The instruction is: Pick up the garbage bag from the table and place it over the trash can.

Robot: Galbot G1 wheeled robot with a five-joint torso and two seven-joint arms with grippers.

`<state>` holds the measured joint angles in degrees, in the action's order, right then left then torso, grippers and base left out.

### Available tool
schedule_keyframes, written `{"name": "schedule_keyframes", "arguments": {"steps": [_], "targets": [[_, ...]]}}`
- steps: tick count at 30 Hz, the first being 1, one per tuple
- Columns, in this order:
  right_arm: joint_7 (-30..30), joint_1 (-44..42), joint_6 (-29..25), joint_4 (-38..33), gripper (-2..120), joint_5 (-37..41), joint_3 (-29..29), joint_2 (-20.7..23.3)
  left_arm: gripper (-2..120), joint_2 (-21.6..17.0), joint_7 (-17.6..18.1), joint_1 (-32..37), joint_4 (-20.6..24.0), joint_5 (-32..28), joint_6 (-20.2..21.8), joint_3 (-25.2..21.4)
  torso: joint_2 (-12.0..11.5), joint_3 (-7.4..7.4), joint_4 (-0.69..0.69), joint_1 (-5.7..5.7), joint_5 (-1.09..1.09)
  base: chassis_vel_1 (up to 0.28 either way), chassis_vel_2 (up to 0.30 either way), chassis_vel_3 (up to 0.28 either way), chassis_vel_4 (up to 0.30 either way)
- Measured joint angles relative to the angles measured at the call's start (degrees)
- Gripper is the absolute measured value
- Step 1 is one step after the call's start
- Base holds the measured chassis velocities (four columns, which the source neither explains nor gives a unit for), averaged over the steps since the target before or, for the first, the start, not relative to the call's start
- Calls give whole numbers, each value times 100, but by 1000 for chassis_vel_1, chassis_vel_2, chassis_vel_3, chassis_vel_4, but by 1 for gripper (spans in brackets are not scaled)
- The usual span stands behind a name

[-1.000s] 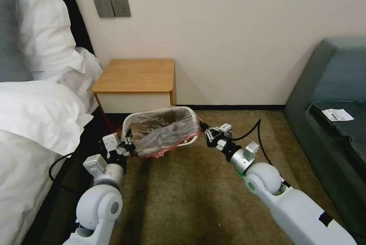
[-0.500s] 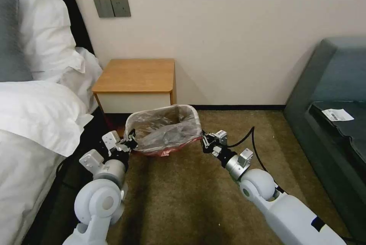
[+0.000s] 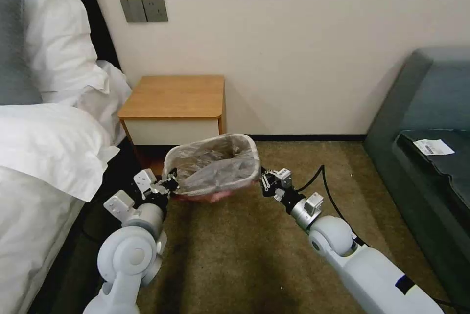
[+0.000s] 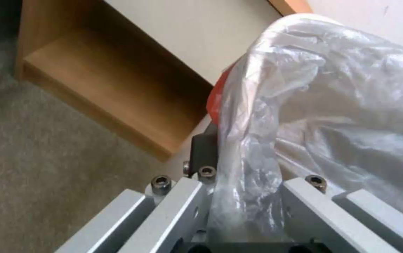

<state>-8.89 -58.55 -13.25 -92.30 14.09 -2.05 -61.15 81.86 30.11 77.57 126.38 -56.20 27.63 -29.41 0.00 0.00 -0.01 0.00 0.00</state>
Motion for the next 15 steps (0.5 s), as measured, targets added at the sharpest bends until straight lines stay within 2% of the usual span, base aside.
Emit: {"name": "schedule_keyframes", "arguments": {"steps": [7, 15], "targets": [[231, 0, -149, 298, 0, -735, -65, -67, 0, 2, 9, -25, 6, -85, 7, -12, 0, 0, 0, 0, 0, 0, 0, 0, 0], [315, 46, -253, 597, 0, -1001, -72, -173, 0, 33, 22, -8, 69, -156, 17, -17, 0, 0, 0, 0, 0, 0, 0, 0, 0]]}}
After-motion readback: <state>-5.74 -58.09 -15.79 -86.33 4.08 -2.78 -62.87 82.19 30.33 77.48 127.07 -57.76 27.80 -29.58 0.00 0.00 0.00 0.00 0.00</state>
